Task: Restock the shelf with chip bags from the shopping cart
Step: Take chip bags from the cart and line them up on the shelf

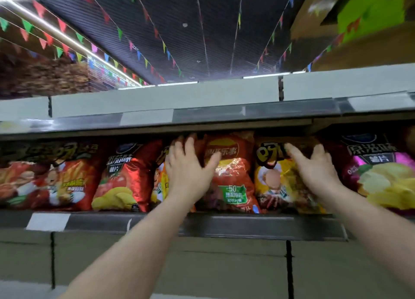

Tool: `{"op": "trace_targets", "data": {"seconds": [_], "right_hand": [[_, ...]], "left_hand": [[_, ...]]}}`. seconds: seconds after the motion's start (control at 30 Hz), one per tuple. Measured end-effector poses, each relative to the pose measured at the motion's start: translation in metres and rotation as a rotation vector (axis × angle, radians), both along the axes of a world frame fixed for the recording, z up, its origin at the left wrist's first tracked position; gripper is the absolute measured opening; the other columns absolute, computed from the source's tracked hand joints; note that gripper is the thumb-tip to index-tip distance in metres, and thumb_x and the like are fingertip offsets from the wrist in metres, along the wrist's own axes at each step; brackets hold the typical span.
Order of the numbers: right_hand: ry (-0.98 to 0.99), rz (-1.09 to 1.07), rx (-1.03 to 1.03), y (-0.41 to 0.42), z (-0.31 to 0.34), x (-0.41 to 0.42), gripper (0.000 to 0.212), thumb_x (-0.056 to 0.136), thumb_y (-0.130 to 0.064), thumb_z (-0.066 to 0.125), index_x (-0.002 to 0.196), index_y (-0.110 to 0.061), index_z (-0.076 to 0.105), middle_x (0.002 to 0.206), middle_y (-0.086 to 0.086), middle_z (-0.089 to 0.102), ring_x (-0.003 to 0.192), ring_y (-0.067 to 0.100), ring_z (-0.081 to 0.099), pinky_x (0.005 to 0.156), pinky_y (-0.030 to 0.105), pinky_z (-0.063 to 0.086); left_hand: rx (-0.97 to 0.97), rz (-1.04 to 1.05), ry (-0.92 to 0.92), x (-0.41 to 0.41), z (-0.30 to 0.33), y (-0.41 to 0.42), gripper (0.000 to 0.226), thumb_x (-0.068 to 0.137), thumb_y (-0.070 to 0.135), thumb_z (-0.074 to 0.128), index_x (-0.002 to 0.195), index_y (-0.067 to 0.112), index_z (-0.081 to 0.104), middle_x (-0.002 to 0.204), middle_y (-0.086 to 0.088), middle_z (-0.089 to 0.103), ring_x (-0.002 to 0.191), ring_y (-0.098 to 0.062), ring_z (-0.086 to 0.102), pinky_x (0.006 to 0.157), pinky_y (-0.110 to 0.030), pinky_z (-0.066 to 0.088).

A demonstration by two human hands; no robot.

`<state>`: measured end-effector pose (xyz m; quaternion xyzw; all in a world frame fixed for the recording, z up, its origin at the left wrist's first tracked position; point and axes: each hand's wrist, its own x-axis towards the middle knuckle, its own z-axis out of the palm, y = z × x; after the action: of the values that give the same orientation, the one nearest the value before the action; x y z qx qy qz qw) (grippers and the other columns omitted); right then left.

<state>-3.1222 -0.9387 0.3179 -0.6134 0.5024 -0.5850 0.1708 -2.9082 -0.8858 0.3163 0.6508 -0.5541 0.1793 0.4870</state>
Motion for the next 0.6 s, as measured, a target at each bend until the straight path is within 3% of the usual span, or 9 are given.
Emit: {"op": "trace_targets", "data": {"seconds": [0.1, 0.17, 0.37, 0.6], "right_hand": [[-0.251, 0.064, 0.172, -0.016, 0.012, -0.004, 0.072, 0.090, -0.047, 0.050, 0.143, -0.003, 0.028, 0.143, 0.021, 0.037, 0.130, 0.037, 0.037, 0.101, 0.039, 0.033], [-0.277, 0.071, 0.214, -0.024, 0.015, -0.002, 0.071, 0.090, -0.047, 0.049, 0.141, -0.001, 0.031, 0.141, 0.021, 0.040, 0.128, 0.037, 0.039, 0.101, 0.039, 0.034], [-0.200, 0.119, 0.295, -0.034, 0.003, 0.006, 0.078, 0.083, -0.054, 0.054, 0.140, -0.004, 0.036, 0.136, 0.019, 0.045, 0.123, 0.038, 0.044, 0.102, 0.040, 0.038], [-0.121, 0.147, 0.273, -0.038, -0.009, 0.005, 0.078, 0.086, -0.054, 0.051, 0.143, -0.007, 0.028, 0.140, 0.018, 0.041, 0.128, 0.037, 0.039, 0.103, 0.041, 0.033]], "left_hand": [[0.057, 0.016, 0.344, 0.027, 0.022, -0.007, 0.072, 0.093, 0.050, 0.044, 0.147, 0.006, 0.024, 0.146, -0.027, 0.029, 0.138, -0.036, 0.022, 0.112, -0.038, 0.017], [0.132, -0.003, 0.455, 0.039, 0.024, -0.012, 0.073, 0.094, 0.051, 0.040, 0.150, 0.008, 0.019, 0.146, -0.028, 0.029, 0.138, -0.037, 0.024, 0.111, -0.038, 0.019], [0.188, 0.051, 0.311, 0.037, 0.000, -0.016, 0.083, 0.088, 0.065, 0.040, 0.147, 0.009, 0.024, 0.150, -0.018, 0.026, 0.141, -0.029, 0.017, 0.111, -0.047, 0.020], [0.155, 0.085, 0.182, 0.031, -0.016, -0.016, 0.099, 0.074, 0.078, 0.042, 0.146, 0.011, 0.024, 0.153, -0.014, 0.018, 0.144, -0.027, 0.008, 0.112, -0.049, 0.021]]}}
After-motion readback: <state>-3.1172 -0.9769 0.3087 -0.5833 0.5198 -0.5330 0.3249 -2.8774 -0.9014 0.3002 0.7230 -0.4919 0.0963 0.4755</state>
